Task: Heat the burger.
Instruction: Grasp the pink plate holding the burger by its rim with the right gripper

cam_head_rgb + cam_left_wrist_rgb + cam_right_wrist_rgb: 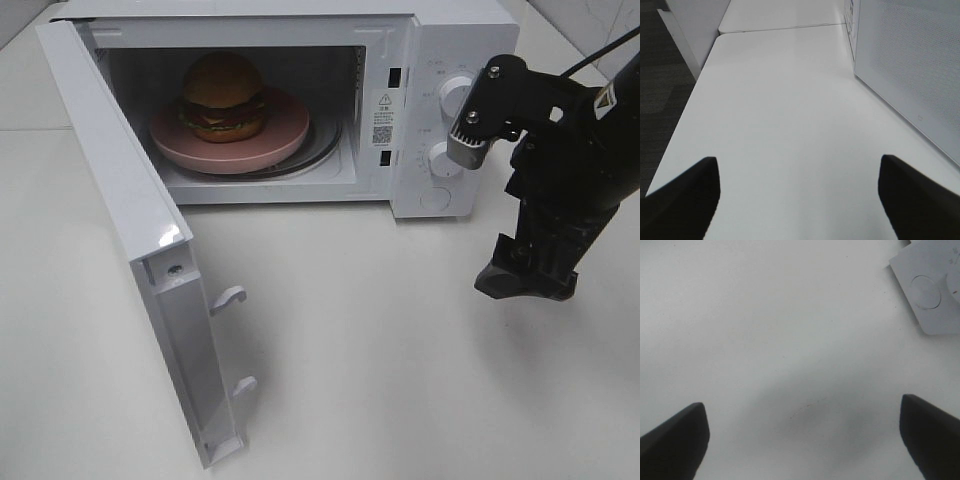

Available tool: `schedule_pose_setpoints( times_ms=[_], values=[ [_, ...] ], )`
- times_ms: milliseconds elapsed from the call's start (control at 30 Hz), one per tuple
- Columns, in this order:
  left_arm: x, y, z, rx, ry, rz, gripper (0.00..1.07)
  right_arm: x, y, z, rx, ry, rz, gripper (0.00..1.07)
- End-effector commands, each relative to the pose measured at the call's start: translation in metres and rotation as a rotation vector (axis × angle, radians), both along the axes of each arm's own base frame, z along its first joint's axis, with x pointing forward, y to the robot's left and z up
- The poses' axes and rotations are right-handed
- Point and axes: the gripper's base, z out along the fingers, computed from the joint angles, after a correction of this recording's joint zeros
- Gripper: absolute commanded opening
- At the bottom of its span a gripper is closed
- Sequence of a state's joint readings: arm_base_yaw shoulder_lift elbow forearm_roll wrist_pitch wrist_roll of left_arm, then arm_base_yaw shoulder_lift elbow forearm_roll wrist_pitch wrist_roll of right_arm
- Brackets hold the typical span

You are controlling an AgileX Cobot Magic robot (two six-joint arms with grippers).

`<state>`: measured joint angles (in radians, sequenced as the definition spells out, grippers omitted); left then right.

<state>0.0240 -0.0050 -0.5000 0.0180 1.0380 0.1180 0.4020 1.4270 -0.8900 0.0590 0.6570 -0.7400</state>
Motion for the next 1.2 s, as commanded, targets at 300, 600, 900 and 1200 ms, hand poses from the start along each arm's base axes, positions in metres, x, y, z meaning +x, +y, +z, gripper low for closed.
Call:
schedule_pose_setpoints(
  times_ms=[300, 600, 900, 1200],
  values=[
    [-0.003, 0.0, -0.001, -0.005, -0.019, 0.005, 0.8, 0.0, 0.032, 0.017, -0.026, -0.188, 0.189, 0.96],
    [-0.003, 0.0, -0.001, -0.005, -0.019, 0.005, 0.8, -0.001, 0.053, 0.018, -0.102, -0.314, 0.335, 0.95],
    [-0.003, 0.0, -0.001, -0.005, -0.019, 0.005, 0.8, 0.019, 0.072, -0.008, -0.119, -0.336, 0.343, 0.94],
    [-0.003, 0.0, -0.001, -0.005, -0.019, 0.005, 0.8, 0.041, 0.094, -0.018, -0.116, -0.336, 0.359, 0.93]
  ],
)
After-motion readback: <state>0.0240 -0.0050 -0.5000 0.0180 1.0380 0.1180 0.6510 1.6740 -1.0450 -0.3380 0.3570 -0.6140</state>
